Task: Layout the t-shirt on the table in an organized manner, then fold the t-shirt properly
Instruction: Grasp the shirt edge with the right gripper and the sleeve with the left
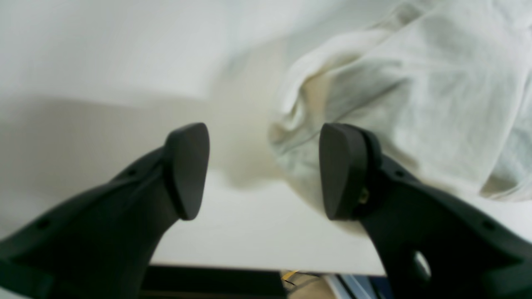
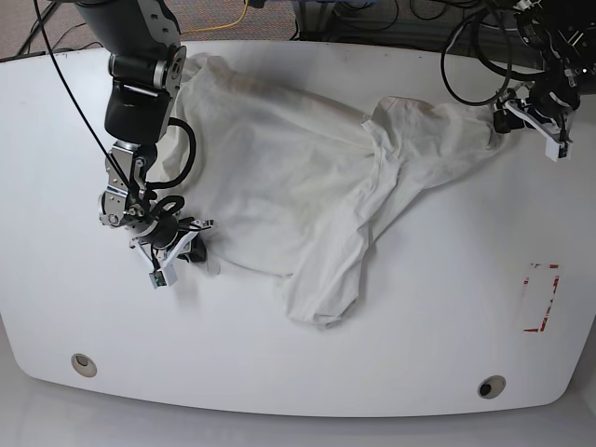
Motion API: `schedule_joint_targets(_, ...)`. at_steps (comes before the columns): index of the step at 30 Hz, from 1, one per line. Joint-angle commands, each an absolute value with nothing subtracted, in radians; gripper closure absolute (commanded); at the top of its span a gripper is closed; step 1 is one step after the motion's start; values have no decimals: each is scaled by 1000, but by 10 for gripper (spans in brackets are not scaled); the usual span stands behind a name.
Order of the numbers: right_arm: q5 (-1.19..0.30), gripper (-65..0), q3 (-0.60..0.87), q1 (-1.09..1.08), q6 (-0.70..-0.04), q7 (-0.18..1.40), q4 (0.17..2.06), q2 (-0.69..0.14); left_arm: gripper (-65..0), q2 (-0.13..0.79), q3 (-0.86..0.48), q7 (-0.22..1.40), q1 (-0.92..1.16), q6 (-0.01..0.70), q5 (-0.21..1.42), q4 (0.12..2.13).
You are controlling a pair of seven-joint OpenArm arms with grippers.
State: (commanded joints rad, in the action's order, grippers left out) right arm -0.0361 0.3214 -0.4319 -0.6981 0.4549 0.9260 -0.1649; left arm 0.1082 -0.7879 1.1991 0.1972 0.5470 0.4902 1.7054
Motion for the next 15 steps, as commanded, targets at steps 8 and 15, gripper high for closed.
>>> schedule_joint_targets(8, -39, -14, 321, -429, -698, 455, 926, -163, -390, 108, -731, 1199, 150, 549, 490, 1647)
schedule_joint_targets(15, -41, -14, 321, -421, -698, 455, 928, -163, -179, 108, -645, 1199, 143, 547, 490, 1644)
